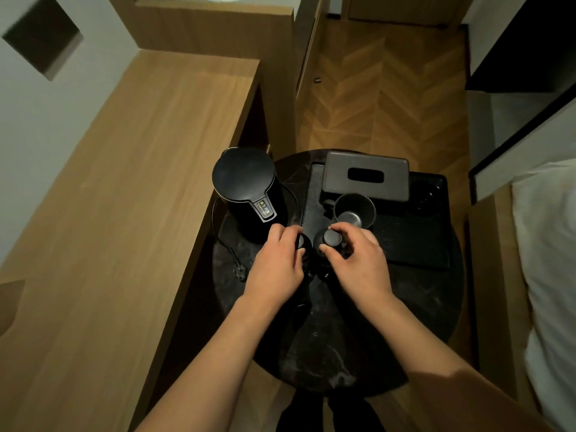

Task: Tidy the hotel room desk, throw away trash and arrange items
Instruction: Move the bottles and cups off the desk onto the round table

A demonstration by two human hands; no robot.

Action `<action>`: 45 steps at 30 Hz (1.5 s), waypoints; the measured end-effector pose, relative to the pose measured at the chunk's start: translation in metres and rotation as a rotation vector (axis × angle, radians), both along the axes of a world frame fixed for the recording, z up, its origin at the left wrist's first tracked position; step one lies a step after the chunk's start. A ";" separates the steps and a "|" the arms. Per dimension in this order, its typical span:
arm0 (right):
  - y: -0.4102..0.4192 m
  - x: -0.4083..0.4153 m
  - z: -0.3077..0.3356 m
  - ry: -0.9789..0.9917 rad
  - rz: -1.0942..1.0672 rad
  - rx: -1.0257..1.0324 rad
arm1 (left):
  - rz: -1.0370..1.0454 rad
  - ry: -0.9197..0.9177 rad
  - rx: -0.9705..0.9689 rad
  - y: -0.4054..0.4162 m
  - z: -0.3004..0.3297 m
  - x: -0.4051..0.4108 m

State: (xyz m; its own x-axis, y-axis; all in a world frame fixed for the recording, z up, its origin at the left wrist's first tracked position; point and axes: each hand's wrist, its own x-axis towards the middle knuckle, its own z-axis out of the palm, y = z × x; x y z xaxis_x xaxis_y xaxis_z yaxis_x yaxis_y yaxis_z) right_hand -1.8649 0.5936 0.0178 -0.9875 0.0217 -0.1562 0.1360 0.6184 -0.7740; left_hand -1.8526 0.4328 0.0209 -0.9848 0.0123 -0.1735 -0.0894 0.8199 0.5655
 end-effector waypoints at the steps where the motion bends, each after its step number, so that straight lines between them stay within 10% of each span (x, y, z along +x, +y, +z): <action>1: 0.001 -0.001 0.001 0.005 0.013 0.015 | 0.008 0.007 0.003 0.000 -0.001 -0.001; 18: 0.007 0.022 -0.002 0.075 0.589 0.326 | 0.189 -0.004 -0.058 -0.002 0.026 0.044; 39: -0.004 -0.001 -0.004 0.037 0.540 0.362 | 0.288 -0.018 -0.034 -0.016 0.030 0.064; 45: -0.018 0.015 0.018 0.521 0.604 0.246 | 0.392 0.025 -0.102 -0.031 0.040 0.088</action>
State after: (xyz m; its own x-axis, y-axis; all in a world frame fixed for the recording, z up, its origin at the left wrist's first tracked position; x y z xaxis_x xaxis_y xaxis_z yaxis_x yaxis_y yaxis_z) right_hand -1.8497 0.5759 0.0357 -0.7848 -0.5607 0.2642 -0.6113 0.6296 -0.4795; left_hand -1.7648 0.4020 0.0609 -0.9155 -0.3806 -0.1302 -0.3932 0.7786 0.4891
